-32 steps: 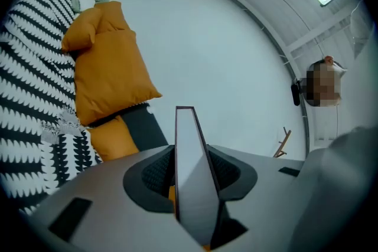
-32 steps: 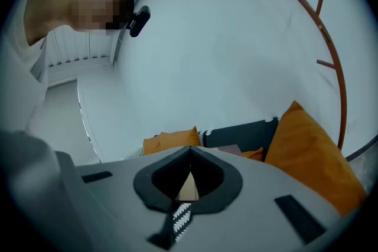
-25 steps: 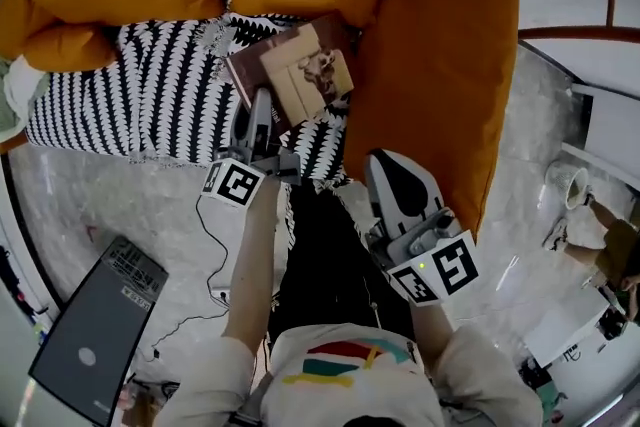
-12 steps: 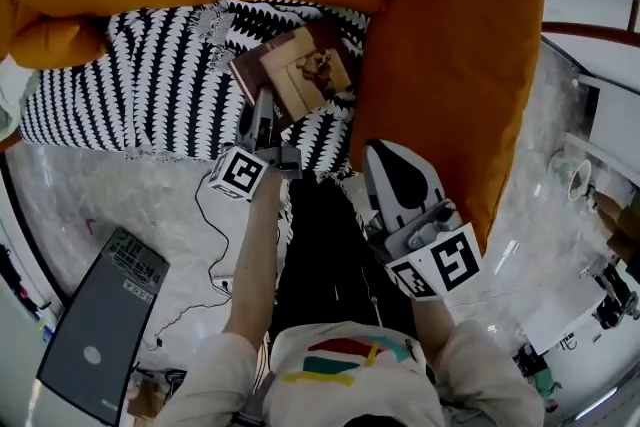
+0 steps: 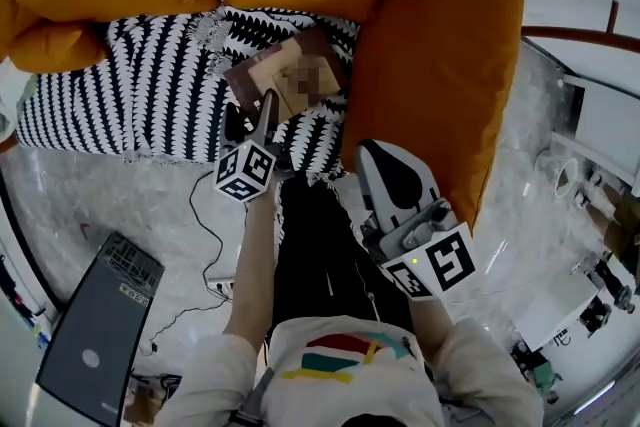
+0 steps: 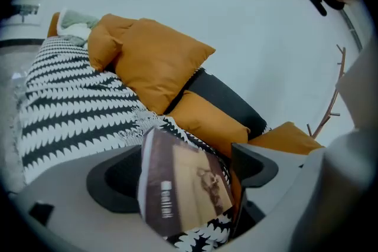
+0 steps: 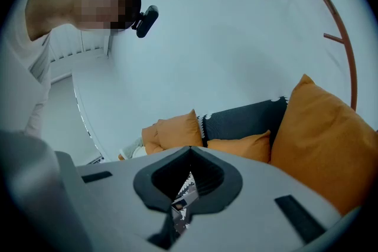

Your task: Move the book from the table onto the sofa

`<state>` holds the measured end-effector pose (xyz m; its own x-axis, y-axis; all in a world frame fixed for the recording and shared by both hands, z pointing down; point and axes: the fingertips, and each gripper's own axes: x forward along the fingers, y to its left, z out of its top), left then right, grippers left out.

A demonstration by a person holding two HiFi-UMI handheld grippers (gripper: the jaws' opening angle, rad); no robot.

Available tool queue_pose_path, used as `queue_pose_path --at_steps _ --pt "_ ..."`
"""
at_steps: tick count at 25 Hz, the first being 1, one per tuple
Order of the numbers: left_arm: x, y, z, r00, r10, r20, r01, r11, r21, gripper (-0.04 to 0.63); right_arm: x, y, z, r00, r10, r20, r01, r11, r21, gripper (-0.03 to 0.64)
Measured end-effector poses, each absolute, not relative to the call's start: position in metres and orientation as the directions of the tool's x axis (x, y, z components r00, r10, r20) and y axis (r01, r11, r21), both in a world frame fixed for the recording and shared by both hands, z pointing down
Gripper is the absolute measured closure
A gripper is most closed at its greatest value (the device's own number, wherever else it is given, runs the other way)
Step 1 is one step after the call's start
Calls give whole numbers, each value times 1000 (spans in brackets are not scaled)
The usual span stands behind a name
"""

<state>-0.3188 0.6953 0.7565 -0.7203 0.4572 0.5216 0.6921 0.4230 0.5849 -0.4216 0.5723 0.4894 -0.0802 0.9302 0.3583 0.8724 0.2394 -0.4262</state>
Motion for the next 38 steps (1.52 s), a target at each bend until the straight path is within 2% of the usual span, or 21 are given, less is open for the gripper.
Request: queue_pose_path --at_steps 2,8,11,17,23,30,32,36,37,38 --pt "-316 700 740 -714 468 521 699 449 556 123 -421 578 474 -79 937 340 879 226 -420 606" --pt "-318 710 654 -765 464 446 643 514 568 120 -414 589 413 -87 953 291 893 205 -401 606" --pt "-332 720 587 -815 458 355 578 600 554 120 -419 593 377 -124 957 262 907 216 -361 606" --pt "-353 710 432 -910 393 128 399 752 525 121 -425 598 279 -193 976 100 918 216 -334 606" --pt "-366 690 265 -938 316 -141 255 906 337 123 -418 594 185 -186 979 -83 954 159 -256 606" --pt "-338 656 109 -891 235 -389 226 972 70 145 -409 577 123 -161 961 -224 977 123 -171 606" --pt "-327 643 90 -879 248 -407 271 962 2 211 -403 572 119 -150 961 -233 981 116 -153 606" --pt "-310 633 78 -839 352 -414 435 892 -124 497 -399 568 123 -142 964 -224 983 110 -150 606" --pt "-307 632 77 -831 366 -419 456 879 -137 554 -397 569 125 -136 966 -221 982 103 -155 606" --pt "-305 630 77 -830 369 -419 459 878 -134 581 -393 569 126 -131 967 -217 983 98 -157 606"
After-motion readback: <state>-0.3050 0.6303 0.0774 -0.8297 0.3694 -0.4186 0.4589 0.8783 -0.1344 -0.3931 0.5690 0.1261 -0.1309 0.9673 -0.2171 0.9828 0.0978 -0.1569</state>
